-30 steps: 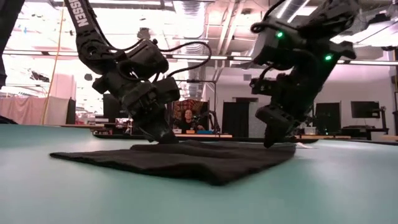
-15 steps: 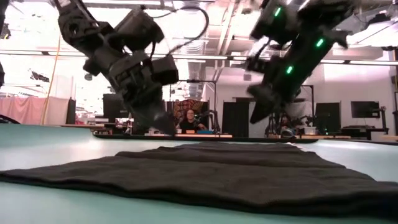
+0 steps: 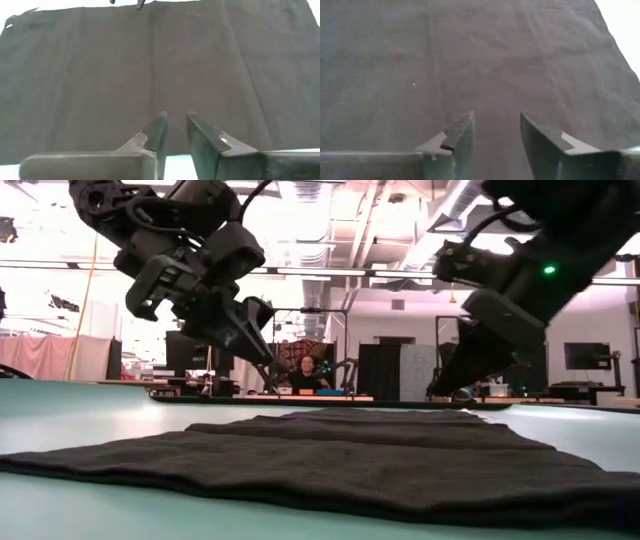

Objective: Roll towel
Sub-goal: Fold the black towel

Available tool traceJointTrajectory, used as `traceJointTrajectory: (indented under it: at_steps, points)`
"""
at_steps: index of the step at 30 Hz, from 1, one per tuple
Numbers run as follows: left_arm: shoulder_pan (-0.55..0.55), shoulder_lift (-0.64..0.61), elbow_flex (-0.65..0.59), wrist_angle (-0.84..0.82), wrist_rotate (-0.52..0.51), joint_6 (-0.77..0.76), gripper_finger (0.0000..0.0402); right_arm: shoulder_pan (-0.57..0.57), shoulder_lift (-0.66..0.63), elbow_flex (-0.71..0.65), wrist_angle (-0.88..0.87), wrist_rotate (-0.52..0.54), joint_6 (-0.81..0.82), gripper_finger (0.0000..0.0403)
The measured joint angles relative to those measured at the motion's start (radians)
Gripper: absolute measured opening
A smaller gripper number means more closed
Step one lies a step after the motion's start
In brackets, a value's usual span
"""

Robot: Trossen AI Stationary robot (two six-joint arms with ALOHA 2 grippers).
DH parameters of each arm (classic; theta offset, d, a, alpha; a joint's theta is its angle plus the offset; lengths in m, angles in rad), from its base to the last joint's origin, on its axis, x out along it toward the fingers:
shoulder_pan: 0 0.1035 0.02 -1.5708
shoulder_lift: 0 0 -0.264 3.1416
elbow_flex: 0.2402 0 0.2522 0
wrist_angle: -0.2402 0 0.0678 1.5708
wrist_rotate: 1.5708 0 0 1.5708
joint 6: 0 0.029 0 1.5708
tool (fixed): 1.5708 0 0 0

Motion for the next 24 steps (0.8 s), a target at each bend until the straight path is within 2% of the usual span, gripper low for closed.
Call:
traceJointTrajectory:
  at_steps: [5, 10, 16, 19, 24]
  points:
    - [0.000, 0.000, -0.035, 0.088, 0.003, 0.027, 0.0117, 0.043, -0.002, 0.000, -0.026, 0.045, 0.061, 0.0225]
    - [0.000, 0.023, -0.062, 0.120, 0.054, 0.079, 0.0155, 0.104, -0.001, 0.000, -0.018, 0.073, 0.055, 0.0227]
    - [0.000, 0.069, -0.106, 0.303, 0.084, 0.094, 0.0162, 0.163, -0.001, -0.034, 0.008, 0.163, 0.129, 0.0222]
    - [0.001, 0.074, -0.116, 0.317, 0.080, 0.109, 0.0162, 0.171, -0.001, -0.055, 0.015, 0.164, 0.178, 0.0222]
    - [0.005, 0.110, -0.114, 0.345, 0.085, 0.112, 0.0162, 0.176, 0.000, -0.056, 0.027, 0.166, 0.162, 0.0221]
